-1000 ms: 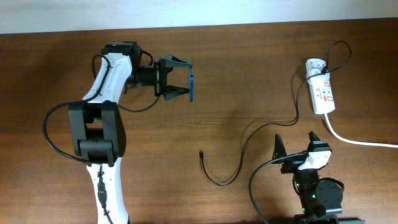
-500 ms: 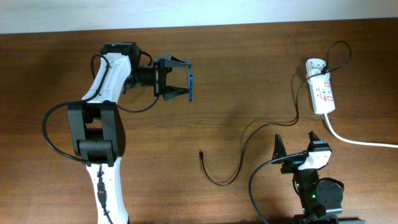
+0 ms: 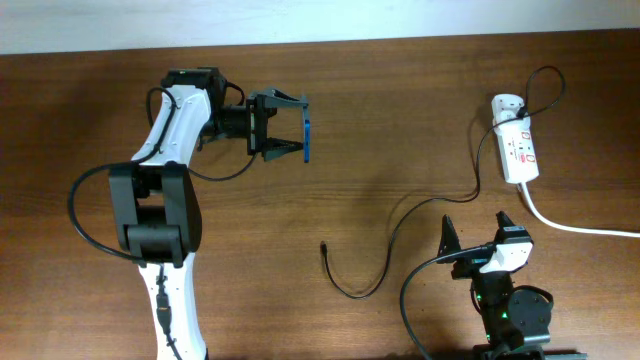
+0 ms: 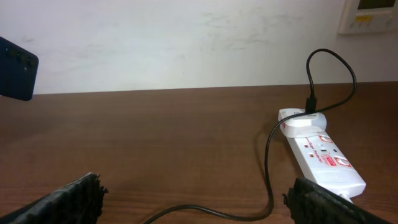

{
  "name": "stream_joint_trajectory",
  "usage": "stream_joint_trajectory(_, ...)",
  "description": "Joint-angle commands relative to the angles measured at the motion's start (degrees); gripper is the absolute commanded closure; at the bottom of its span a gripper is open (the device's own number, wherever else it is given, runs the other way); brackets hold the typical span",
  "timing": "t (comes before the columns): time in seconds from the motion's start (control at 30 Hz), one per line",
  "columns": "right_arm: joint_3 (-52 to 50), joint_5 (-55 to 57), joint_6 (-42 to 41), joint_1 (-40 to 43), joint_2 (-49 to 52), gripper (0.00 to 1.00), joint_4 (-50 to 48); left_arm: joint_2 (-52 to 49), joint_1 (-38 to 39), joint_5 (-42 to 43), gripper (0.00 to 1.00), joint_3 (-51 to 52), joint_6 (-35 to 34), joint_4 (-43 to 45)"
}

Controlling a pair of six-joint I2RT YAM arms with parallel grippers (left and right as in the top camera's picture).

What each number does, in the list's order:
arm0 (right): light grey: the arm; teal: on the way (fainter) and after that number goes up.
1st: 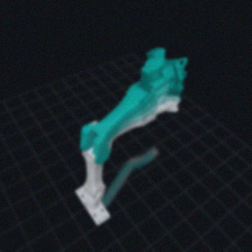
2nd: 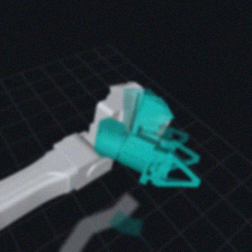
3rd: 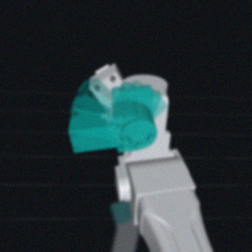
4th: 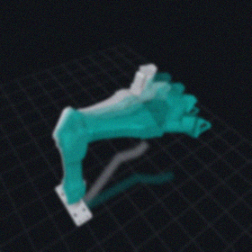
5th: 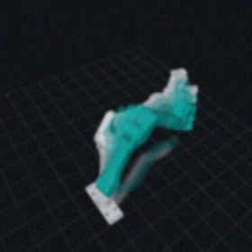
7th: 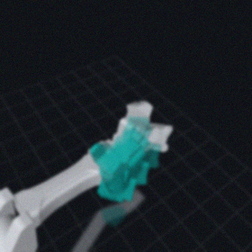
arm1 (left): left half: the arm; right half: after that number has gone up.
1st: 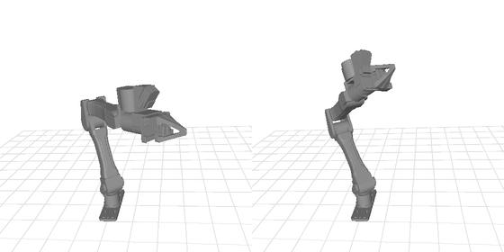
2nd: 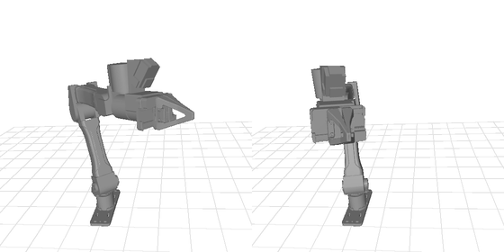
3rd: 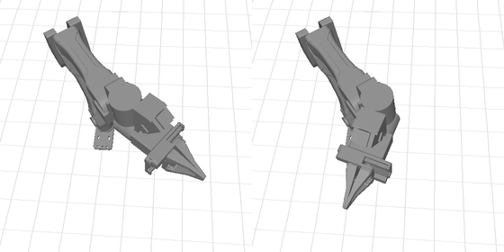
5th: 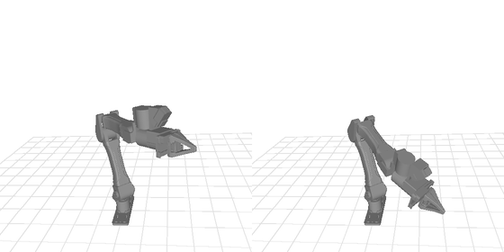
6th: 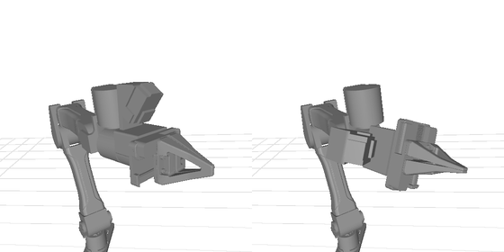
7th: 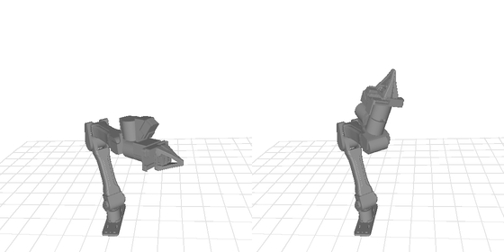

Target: Plug charger to phone and switch on socket

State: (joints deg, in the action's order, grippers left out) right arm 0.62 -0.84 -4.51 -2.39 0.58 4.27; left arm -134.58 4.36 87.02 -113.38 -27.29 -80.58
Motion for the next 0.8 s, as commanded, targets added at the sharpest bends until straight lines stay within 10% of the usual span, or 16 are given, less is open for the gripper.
stream_joint_trajectory(0.0,-0.3,0.7,-0.2,0.2,-0.4,0.02,0.3,-0.4,-0.4,3.2,0.23,-1.4,0.2,-0.1)
stream_joint_trajectory(0.77,-0.3,0.7,-0.2,0.2,-0.4,0.02,0.3,-0.4,-0.4,3.2,0.23,-1.4,1.2,-1.2)
